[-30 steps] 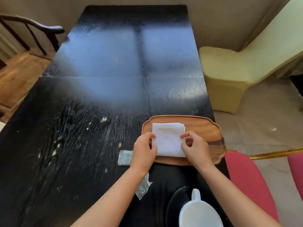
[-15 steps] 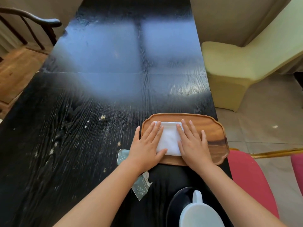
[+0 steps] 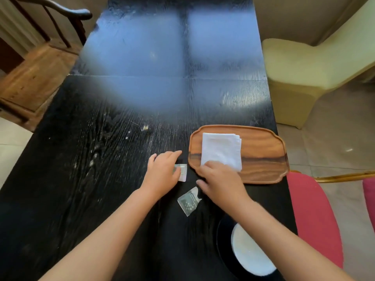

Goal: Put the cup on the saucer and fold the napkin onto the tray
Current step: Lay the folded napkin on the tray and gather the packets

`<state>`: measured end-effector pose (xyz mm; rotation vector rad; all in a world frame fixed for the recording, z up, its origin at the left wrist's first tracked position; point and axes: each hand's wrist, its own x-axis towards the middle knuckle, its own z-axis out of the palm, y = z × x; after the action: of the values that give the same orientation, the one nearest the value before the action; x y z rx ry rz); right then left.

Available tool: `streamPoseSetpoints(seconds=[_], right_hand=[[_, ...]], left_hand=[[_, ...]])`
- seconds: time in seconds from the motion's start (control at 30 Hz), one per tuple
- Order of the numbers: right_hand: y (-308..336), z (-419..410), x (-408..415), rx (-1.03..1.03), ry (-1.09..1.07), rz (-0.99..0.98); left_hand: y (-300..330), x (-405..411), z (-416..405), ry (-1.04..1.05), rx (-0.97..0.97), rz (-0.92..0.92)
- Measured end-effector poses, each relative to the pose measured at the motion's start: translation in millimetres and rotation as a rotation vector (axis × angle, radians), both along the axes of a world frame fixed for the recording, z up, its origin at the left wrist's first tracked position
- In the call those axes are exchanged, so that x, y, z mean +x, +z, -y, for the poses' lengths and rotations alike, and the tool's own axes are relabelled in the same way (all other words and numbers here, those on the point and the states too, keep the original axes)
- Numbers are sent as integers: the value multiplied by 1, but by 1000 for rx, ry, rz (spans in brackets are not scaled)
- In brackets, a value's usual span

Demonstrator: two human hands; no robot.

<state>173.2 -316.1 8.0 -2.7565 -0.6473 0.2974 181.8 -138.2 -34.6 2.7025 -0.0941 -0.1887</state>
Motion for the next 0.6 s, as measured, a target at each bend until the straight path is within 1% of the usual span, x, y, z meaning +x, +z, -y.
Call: streamPoseSetpoints(seconds=[0.07,0.13,0.2,0.27,0.37,0.43,0.47,0.53,0.57,0.6], right_hand=[[-7,-19,-13,-64,24,-90],[-15,-32,-23,-145,1,-162],[-23,-39,-31,-223,-23,-203],[-26,-42,-37,-243,-60,-194],[-24,-42,-39,-199,-144,-169],[-21,-39,-39,-104,-244,-180],[-18,-36,-38,2,-312,-226],[-9,-32,-38,282,-437,-416],[-4,-30,-38,414,-468,-501],[2,-28,-37,514,-475,-545]], left_hand=[[-5,-10,-13,-56,87,-90],[-9,-16,-16,-80,131,-80],[-11,-20,-15,-52,149,-60],[-11,-23,-15,24,130,-79],[-10,-27,-16,169,4,-138],[-7,-32,-18,235,-131,-174],[-6,-34,-19,272,-217,-200],[-2,-39,-22,354,-387,-241],[1,-41,-23,391,-462,-251],[4,-42,-25,412,-536,-265]])
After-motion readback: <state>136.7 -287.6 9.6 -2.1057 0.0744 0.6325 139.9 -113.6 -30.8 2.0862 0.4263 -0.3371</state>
